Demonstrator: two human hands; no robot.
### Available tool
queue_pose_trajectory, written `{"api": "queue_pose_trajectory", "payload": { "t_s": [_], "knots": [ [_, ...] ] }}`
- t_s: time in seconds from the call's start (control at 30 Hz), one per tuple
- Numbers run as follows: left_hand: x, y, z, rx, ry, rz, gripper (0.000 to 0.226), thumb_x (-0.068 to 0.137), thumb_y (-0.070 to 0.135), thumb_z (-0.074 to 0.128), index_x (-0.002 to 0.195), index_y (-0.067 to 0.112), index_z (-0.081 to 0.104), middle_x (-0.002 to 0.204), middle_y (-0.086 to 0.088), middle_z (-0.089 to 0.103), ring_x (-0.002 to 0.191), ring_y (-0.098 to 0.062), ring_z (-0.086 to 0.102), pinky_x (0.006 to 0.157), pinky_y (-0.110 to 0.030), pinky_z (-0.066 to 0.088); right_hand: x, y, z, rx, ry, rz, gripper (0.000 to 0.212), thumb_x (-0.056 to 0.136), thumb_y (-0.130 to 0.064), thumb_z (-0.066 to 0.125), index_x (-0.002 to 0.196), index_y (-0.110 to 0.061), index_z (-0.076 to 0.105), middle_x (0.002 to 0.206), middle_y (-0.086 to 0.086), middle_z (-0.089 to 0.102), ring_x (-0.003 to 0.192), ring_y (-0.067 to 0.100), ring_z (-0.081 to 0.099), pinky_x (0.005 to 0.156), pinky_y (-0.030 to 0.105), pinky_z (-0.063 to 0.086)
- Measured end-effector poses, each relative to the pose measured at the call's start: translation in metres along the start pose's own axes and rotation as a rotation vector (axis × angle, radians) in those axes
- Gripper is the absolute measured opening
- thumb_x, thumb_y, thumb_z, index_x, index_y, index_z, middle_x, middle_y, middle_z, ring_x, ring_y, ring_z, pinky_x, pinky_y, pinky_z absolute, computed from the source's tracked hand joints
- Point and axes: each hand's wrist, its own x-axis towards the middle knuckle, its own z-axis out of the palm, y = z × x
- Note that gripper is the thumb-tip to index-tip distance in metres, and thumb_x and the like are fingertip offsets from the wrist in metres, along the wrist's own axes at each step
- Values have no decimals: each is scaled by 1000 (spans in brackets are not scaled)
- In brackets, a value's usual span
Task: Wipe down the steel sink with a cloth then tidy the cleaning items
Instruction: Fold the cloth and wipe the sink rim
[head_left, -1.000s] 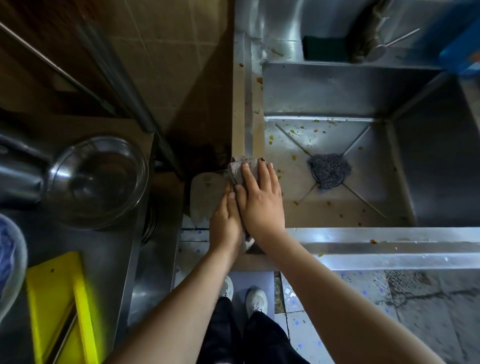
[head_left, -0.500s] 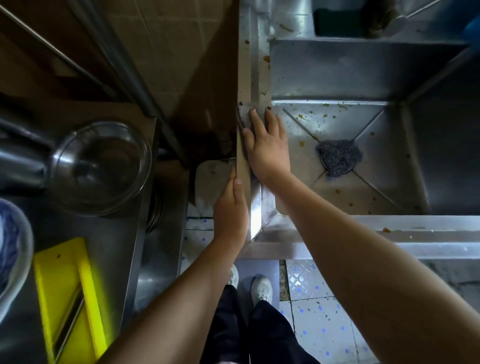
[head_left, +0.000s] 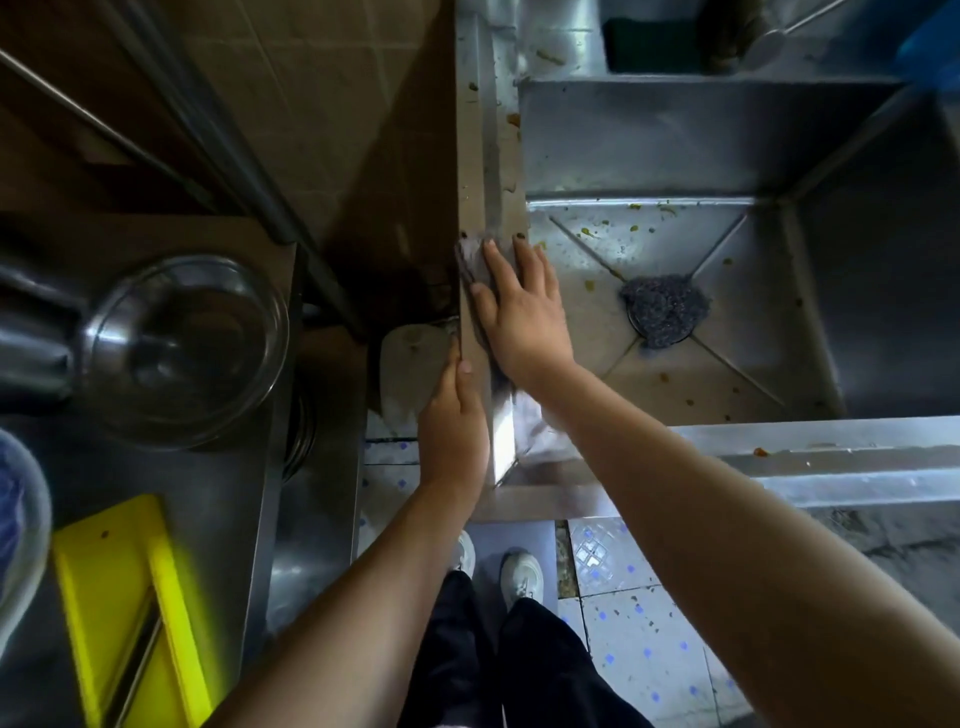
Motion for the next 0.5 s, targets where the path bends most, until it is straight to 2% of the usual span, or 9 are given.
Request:
{"api": "queue_pose_trajectory", "payload": {
  "t_s": [0.23, 0.33, 0.5],
  "knots": [
    [0, 0, 0, 70, 12, 21, 40, 101, 25, 31, 140, 21, 39, 137, -6, 51, 125, -23, 47, 90, -15, 31, 29, -2, -3, 21, 17, 25, 50, 99, -43, 28, 147, -27, 24, 157, 7, 12, 144, 26, 2, 117, 38, 7],
    [0, -3, 0, 28, 1, 22, 41, 100, 26, 31, 140, 20, 38, 138, -7, 49, 127, -22, 45, 90, -12, 29, -1, -1, 0, 25, 33, -3, 49, 100, -40, 31, 146, -26, 27, 156, 8, 14, 144, 26, 3, 116, 37, 7],
    [2, -3, 0, -26, -3, 14, 40, 100, 27, 31, 139, 24, 40, 137, -3, 51, 124, -18, 48, 79, -5, 28, -53, 7, 11, 33, 47, -20, 48, 98, -37, 40, 144, -26, 33, 154, 10, 22, 144, 27, 7, 115, 33, 8]
  ]
}}
